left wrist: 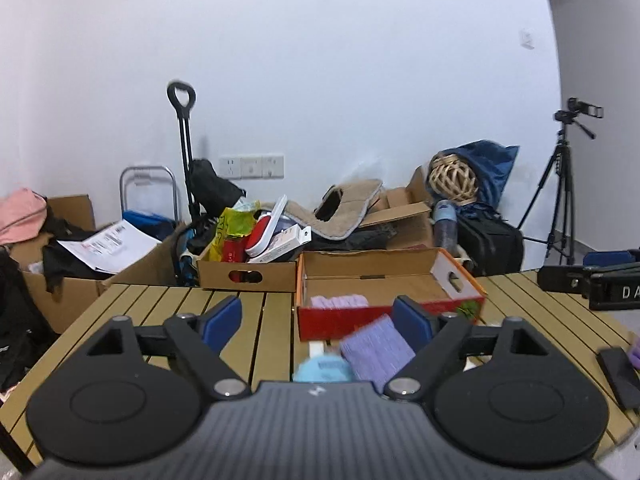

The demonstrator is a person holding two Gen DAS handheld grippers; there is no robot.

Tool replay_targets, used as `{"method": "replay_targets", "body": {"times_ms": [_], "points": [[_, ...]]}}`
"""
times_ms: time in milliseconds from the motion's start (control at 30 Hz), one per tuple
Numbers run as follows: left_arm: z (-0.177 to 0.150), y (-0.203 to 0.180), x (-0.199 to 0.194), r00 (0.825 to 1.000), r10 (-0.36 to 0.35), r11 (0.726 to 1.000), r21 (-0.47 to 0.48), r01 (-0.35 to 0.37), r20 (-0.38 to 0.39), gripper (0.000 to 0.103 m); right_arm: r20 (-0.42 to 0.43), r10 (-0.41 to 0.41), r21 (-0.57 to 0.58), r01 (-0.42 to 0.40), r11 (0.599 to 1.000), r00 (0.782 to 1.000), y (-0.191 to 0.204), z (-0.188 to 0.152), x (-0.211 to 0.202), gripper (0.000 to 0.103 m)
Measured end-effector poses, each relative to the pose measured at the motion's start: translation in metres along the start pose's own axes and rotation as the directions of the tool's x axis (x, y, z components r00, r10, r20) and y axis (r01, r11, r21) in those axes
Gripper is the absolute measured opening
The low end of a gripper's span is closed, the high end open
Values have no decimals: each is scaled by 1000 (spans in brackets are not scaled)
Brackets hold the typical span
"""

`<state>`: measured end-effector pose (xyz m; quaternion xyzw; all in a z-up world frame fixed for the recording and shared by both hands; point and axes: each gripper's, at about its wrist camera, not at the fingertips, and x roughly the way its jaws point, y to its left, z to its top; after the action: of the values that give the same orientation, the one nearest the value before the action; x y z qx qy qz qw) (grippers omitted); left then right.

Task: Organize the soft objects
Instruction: 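Withdraw both open grippers from the box back over the table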

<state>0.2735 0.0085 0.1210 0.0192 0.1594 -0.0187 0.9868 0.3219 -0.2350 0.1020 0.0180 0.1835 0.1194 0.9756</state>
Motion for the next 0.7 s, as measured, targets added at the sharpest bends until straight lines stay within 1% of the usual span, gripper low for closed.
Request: {"method": "replay_targets", "body": {"times_ms": [33,133,200,267,300,333,367,433,467,533,633,700], "points": [[-8,-2,-16,1000,-8,1000,-9,8,7,89,19,1,-5,-1,1000,1000,6,-10,-18,91],[-33,-10,-59,1000,-20,999,-35,21,24,91,49,3,17,-3,1000,999,19,-44,-62,92],[-50,-16,-86,999,-6,999,-33,7,49,94,59,-12,28,10,1000,998,27,-70,-87,92],[-66,-19,-110,997,9,999,-48,-6,75,98,95,-34,20,32,999,995,36,-97,-112,92],[-77,-22,-125,996,26,998,-60,-21,87,100,117,-33,10,32,999,993,40,-109,-123,92],[-87,-24,-135,995,37,997,-68,-31,91,100,132,-32,15,30,999,991,43,-122,-133,94],[-97,-28,-145,995,34,998,-65,-28,91,100,130,-25,21,22,1000,991,46,-132,-141,95],[-111,-31,-160,995,32,997,-68,-26,96,100,117,-20,37,16,999,993,53,-150,-157,96],[-118,-33,-168,994,20,998,-61,-14,103,100,119,-18,31,15,999,993,58,-159,-165,96],[-126,-36,-179,994,8,999,-41,-3,108,101,132,-37,1,37,999,991,69,-175,-182,98],[-136,-37,-189,994,8,1000,-17,-6,110,102,174,-71,-38,79,996,982,82,-192,-204,101],[-138,-38,-192,994,10,1000,-9,-9,113,103,199,-72,-47,83,995,977,85,-195,-215,102]]}}
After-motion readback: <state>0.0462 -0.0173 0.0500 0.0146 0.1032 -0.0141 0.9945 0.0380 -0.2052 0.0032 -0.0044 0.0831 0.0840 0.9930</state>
